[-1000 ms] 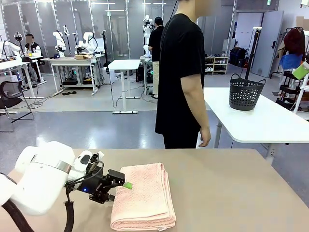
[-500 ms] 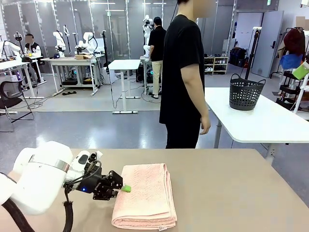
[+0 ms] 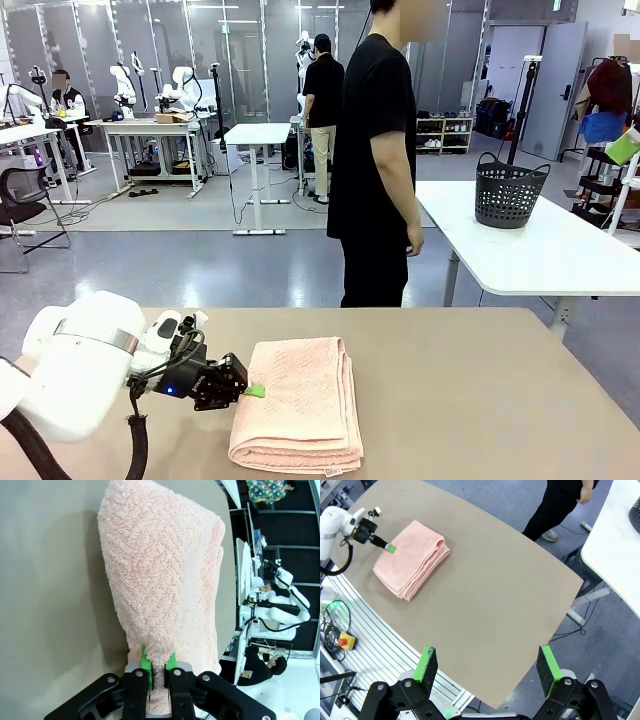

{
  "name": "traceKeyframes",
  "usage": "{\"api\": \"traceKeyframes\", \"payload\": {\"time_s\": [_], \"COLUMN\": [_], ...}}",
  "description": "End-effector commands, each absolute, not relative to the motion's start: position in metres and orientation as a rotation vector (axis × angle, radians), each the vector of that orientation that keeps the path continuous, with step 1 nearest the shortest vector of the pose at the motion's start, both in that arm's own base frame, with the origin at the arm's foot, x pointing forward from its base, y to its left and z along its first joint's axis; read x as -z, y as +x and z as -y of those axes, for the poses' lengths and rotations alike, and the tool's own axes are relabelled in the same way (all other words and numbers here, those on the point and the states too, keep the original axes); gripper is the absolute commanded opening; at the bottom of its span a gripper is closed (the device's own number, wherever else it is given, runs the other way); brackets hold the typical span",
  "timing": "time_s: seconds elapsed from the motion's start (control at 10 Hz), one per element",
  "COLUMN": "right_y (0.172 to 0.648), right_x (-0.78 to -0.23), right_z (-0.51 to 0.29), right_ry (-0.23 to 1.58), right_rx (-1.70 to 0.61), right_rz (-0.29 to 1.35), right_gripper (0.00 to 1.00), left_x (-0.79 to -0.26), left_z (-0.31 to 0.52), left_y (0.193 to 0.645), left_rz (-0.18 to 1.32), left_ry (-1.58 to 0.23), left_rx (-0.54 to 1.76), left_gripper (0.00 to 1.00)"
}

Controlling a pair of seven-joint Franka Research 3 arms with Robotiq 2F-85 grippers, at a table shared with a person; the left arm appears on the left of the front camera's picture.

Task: Fold the towel.
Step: Pick up the 100 cm Hotel Towel and place it on the left side of the table.

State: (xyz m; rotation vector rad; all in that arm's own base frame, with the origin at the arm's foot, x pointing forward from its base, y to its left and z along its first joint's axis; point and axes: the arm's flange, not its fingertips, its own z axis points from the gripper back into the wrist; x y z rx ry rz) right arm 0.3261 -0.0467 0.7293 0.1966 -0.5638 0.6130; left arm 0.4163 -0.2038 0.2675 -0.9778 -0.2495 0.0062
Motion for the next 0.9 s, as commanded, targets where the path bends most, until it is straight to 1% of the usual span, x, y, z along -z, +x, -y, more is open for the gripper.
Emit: {"api": "traceKeyframes", "payload": {"time_s": [0.0,0.1,0.3,0.5,0.8], "right_y": [0.326,0.326,0.326,0.326,0.326], "right_x": [-0.729,-0.729,-0.729,-0.729,-0.729], "right_z": [0.047,0.047,0.047,0.047,0.047], "right_ry": [0.19,0.19,0.19,0.19,0.19], "right_rx": [-0.605,-0.605,-0.605,-0.605,-0.605], "right_rz": [0.562,0.562,0.562,0.562,0.562], "right_gripper": [1.0,1.0,1.0,1.0,1.0], "left_x": [-0.274,-0.282,-0.298,-0.296,-0.293], "left_z": [0.177,0.15,0.07,-0.006,-0.117], "left_y": [0.411,0.409,0.403,0.398,0.387], "left_rz": [0.297,0.312,0.301,0.271,0.307], "left_ry": [-1.032,-1.034,-1.032,-1.014,-0.922], "left_rx": [0.042,0.06,0.06,0.067,0.048], "left_gripper": [0.0,0.0,0.0,0.0,0.0]}}
